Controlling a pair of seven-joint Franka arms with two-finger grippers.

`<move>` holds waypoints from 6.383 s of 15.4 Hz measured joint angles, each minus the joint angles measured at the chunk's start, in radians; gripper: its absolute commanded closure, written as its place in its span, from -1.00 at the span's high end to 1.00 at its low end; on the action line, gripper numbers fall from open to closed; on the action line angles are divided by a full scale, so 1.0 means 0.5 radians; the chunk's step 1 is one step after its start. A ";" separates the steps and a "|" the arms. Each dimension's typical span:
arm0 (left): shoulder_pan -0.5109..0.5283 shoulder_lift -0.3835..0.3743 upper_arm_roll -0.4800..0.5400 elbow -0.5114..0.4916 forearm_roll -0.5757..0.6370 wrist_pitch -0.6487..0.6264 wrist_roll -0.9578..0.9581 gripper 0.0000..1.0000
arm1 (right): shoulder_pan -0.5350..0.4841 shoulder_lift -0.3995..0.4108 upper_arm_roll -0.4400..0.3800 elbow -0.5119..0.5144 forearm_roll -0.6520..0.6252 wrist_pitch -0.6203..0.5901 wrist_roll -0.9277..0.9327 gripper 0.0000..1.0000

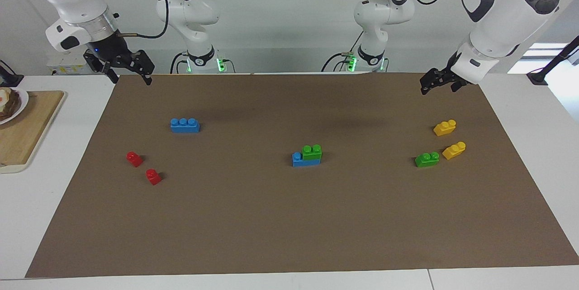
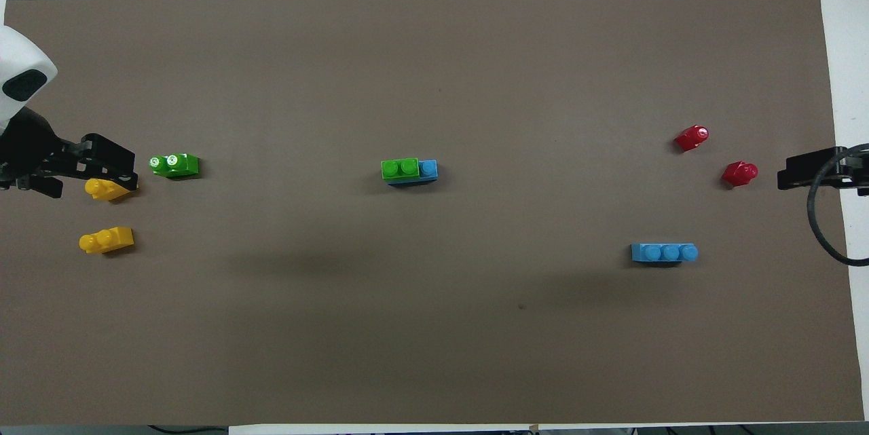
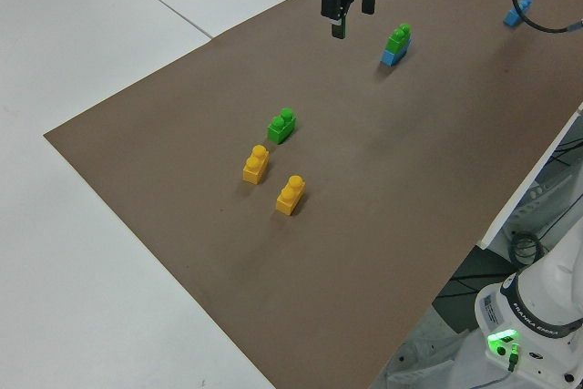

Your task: Remove green block with left arm and hold with right

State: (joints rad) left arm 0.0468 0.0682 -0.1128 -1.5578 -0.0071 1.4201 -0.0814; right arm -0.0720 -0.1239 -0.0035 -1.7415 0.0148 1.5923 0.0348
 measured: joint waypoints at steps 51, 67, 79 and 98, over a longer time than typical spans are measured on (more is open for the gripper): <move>-0.712 0.503 -0.197 0.052 -0.074 0.782 -3.891 1.00 | 0.251 0.408 0.033 -0.471 1.254 0.619 2.691 1.00; -0.960 0.760 -0.187 -0.037 0.060 1.168 -4.407 1.00 | 0.667 0.752 0.042 -0.388 1.398 1.239 2.787 1.00; -0.963 0.734 -0.171 -0.170 0.060 1.316 -4.459 1.00 | 0.877 0.932 0.044 -0.332 1.458 1.489 2.910 1.00; -0.956 0.711 -0.152 -0.281 0.060 1.414 -4.471 1.00 | 1.046 1.166 0.044 -0.122 1.528 1.644 2.921 1.00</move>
State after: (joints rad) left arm -0.4313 0.4236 -0.1886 -1.6982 0.0231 2.1269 -2.3170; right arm 0.4508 0.4593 0.0185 -1.8025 0.7791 2.4143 1.4951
